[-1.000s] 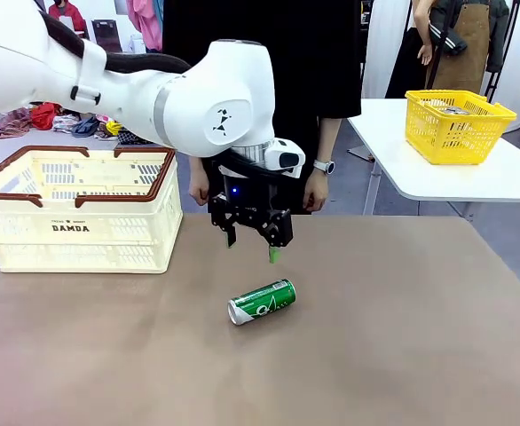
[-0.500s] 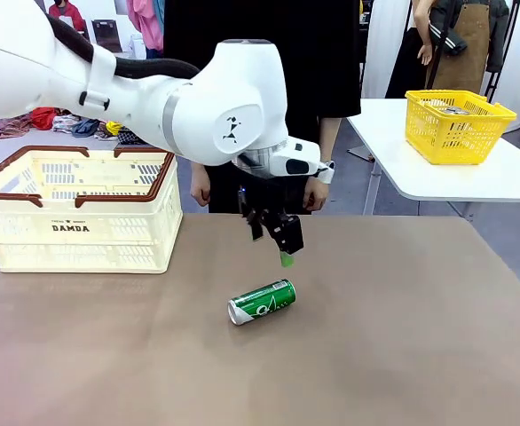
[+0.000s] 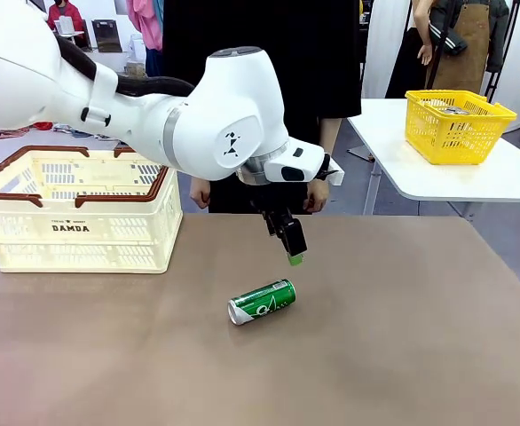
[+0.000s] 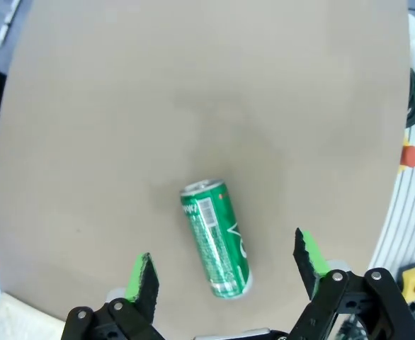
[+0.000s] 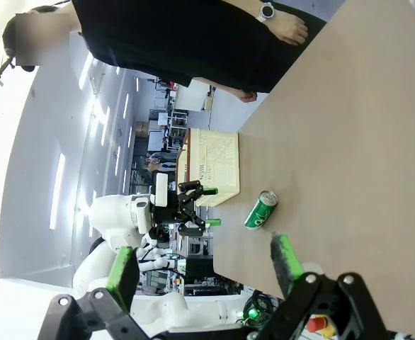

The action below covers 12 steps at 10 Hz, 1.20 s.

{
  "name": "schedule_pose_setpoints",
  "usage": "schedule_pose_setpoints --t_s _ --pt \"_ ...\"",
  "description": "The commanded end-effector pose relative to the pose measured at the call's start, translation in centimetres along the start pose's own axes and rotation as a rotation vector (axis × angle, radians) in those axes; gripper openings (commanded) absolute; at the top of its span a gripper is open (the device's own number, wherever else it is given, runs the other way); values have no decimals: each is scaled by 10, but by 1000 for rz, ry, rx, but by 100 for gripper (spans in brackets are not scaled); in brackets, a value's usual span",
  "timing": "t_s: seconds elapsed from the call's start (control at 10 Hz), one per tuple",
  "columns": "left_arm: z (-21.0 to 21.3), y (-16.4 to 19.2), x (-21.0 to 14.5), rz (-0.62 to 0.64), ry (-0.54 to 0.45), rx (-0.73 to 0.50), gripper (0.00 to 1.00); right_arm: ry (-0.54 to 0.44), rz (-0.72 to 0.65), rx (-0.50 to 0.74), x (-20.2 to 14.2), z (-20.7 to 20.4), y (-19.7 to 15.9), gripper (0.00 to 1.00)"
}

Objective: Place the drinks into the Shopping basket.
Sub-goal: Pick up one drink and place it into the Shopping basket.

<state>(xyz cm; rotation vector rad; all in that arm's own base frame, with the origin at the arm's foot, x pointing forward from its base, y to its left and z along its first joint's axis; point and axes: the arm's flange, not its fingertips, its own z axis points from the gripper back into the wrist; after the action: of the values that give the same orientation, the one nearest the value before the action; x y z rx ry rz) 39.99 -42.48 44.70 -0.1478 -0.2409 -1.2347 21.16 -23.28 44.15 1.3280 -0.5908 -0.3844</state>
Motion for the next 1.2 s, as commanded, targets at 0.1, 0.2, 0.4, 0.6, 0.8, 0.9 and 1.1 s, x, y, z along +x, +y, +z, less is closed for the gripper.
schedule_pose_setpoints --t_s 0.1,0.2,0.4,0.6,0.8,0.9,1.1 --pt "0 0 0 0 0 0 100 -15 23 25 3 -1 2 100" --pt "-8 3 3 -81 45 -24 100 -15 23 25 3 -1 2 100" --pt "-26 8 -9 -78 73 -62 100 -15 23 25 3 -1 2 100" --pt "-47 13 -15 -51 75 -93 100 -15 23 25 3 -1 2 100" --pt "-77 11 -19 -34 62 -126 100 -15 23 25 3 -1 2 100" --pt "-90 12 -25 -6 100 -142 100 -15 23 25 3 -1 2 100" --pt "-108 7 -38 37 135 -159 100 -15 23 25 3 -1 2 100"
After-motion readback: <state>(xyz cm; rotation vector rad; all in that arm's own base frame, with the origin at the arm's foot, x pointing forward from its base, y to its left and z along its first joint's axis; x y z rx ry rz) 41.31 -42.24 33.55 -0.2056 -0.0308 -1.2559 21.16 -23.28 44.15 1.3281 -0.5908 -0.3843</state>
